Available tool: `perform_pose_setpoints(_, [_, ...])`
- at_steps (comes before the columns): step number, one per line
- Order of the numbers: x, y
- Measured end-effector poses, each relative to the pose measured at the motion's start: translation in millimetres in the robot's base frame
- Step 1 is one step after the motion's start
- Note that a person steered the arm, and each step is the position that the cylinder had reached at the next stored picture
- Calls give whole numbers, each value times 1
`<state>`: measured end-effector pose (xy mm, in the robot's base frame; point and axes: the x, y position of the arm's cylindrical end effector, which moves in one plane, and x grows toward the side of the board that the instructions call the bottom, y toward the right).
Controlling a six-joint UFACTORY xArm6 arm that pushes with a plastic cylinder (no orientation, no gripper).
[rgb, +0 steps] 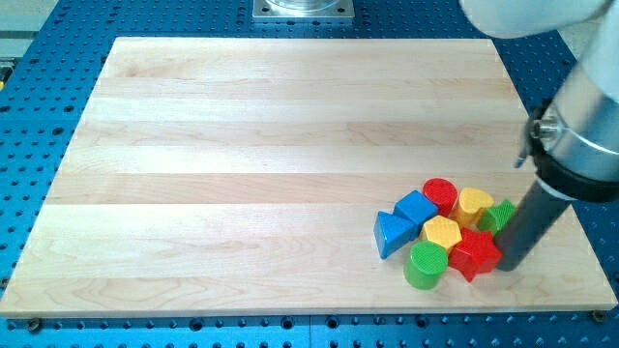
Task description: Place the green circle left to the blue triangle
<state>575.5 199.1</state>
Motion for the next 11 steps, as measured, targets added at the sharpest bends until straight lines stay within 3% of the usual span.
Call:
perform_pose_setpoints(2, [32, -13])
perform_pose_setpoints(3, [20, -80])
perform_pose_setpoints(5, [-21, -80])
perform_pose_setpoints(6, [9, -72])
perform_pose_setpoints(7, [42, -111])
perform_pose_setpoints(8, [40, -176])
perform_pose_setpoints(9, [8, -181])
perform_pose_setpoints(11, [3, -181])
